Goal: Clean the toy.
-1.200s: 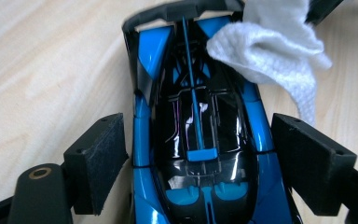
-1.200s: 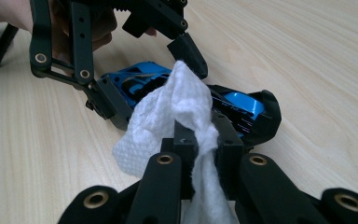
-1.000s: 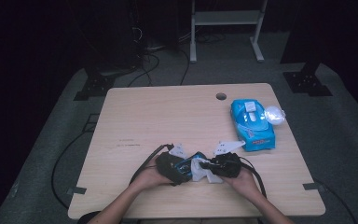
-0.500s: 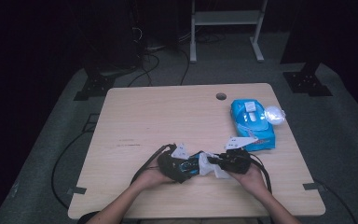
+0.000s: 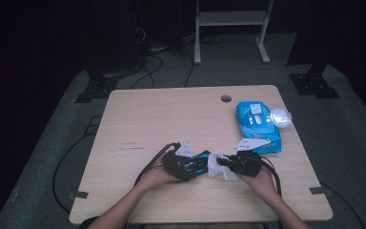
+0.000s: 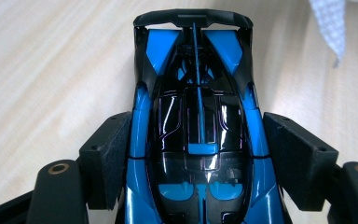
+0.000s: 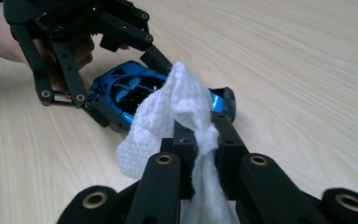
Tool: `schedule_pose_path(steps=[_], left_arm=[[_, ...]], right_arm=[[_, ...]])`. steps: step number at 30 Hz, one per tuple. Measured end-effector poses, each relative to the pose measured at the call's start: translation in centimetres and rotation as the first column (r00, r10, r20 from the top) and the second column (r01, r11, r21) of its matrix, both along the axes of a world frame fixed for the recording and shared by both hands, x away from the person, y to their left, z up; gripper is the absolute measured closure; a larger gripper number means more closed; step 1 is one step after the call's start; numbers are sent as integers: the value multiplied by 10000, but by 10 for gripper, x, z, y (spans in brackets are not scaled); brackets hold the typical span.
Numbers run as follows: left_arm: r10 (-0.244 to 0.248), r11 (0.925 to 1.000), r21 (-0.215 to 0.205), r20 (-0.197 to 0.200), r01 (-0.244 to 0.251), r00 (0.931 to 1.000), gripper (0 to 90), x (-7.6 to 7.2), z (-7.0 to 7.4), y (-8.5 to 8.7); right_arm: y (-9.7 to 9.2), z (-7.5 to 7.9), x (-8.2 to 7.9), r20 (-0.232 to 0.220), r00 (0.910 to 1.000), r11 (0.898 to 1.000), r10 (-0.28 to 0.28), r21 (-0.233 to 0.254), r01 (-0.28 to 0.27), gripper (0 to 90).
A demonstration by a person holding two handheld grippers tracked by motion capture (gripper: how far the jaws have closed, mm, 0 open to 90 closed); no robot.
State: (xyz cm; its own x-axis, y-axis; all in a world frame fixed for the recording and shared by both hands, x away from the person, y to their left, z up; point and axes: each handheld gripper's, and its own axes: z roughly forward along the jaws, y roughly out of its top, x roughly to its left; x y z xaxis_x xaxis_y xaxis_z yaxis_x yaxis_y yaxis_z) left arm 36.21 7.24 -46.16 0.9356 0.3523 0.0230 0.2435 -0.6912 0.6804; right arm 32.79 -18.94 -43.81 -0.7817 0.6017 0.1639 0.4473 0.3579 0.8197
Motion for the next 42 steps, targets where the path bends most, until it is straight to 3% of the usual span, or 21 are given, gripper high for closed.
schedule_pose_path(steps=[3, 10, 14, 17, 25, 27, 29, 31, 33, 36, 42], left_arm=[[93, 9999, 84, 256, -95, 9996, 265, 8, 1, -5], [281, 9992, 276, 438, -294, 9986, 265, 25, -3, -12], [519, 9986, 67, 232, -520, 9984, 264, 32, -6, -9], [515, 9985, 140, 355, -520, 9980, 264, 34, -6, -10], [552, 9985, -51, 152, -552, 9984, 261, 35, -7, -7], [545, 9985, -70, 41, -544, 9985, 257, 36, -7, -5], [528, 9985, -168, 25, -527, 9986, 235, 35, -5, -4], [499, 9982, -330, 110, -496, 9987, 213, 33, -1, -4], [531, 9972, -547, 260, -516, 9983, 198, 31, 4, -3], [515, 9952, -850, 427, -478, 9978, 192, 28, 12, 2], [782, 9890, -1298, 566, -703, 9953, 174, 23, 25, 18]], right_arm=[[-3, 0, 1, -1, 10000, 10000, -92, -23, 92, 814], [-23, 1, 4, -52, 9984, 9984, -566, 51, 566, 814], [-39, 2, 1, 7, 9969, 9969, -785, -78, 785, 814], [-52, 1, -2, -51, 9939, 9939, -1098, -41, 1098, 814], [-91, -8, -9, -104, 9840, 9806, -1778, -853, 1763, 800], [-100, -16, -8, -573, 9814, 9802, -1835, -863, 1782, 746], [-107, -23, -8, -688, 9761, 9730, -2063, -1195, 1972, 666], [-113, -27, -7, -925, 9712, 9721, -2194, -1053, 2095, 598], [-118, -26, -7, -917, 9685, 9709, -2313, -846, 2239, 505], [-121, -21, -6, -820, 9720, 9747, -2204, -555, 2164, 419], [-127, -15, -7, -741, 9743, 9769, -2129, 45, 2138, 375]])
